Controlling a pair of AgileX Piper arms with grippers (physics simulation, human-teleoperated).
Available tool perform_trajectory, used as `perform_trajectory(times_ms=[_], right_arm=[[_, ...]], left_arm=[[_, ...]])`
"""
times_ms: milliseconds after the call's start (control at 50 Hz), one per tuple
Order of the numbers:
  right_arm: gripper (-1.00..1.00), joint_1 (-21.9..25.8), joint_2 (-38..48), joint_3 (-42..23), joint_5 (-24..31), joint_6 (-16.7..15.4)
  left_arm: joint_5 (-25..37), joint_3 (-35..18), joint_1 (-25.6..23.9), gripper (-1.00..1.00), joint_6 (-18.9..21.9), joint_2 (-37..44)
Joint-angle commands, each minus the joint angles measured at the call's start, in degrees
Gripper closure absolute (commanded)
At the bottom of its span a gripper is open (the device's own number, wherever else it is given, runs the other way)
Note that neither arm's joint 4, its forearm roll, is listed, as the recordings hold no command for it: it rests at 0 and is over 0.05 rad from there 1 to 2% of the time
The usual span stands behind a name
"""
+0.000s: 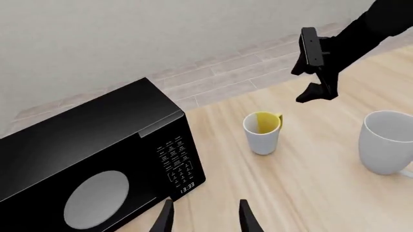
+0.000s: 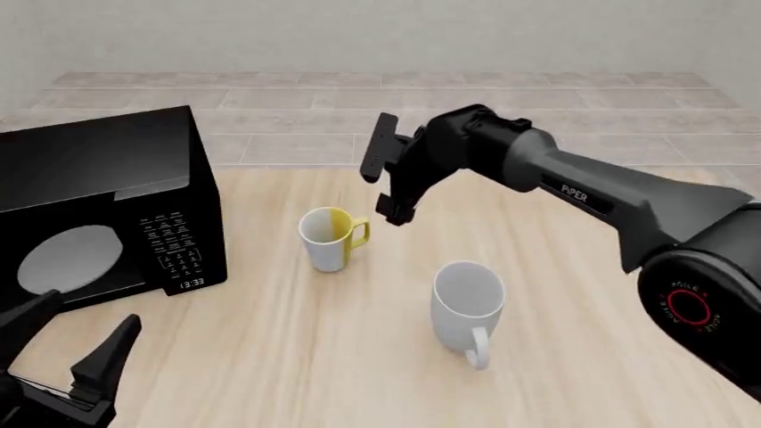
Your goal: Put the yellow and white mug to the front of the white mug.
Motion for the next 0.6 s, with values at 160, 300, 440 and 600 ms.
perform_trajectory(times_ms=[160,300,440,600], right_arm=[[-1.00,0.2,7.4,-6.3,1.4,-5.4],[-1.00,1.3,8.9,-7.6,1.3,-5.7],[-1.00,2.3,10.7,-9.2,1.9,-6.5],[-1.00,2.3,13.5,-12.3,3.7,-7.3]], left_arm=[[0.0,0.0,0.0,-1.00,0.0,0.0],[0.0,0.0,0.0,-1.00,0.0,0.0],[0.0,0.0,0.0,-1.00,0.0,0.0],[0.0,0.0,0.0,-1.00,0.0,0.0]])
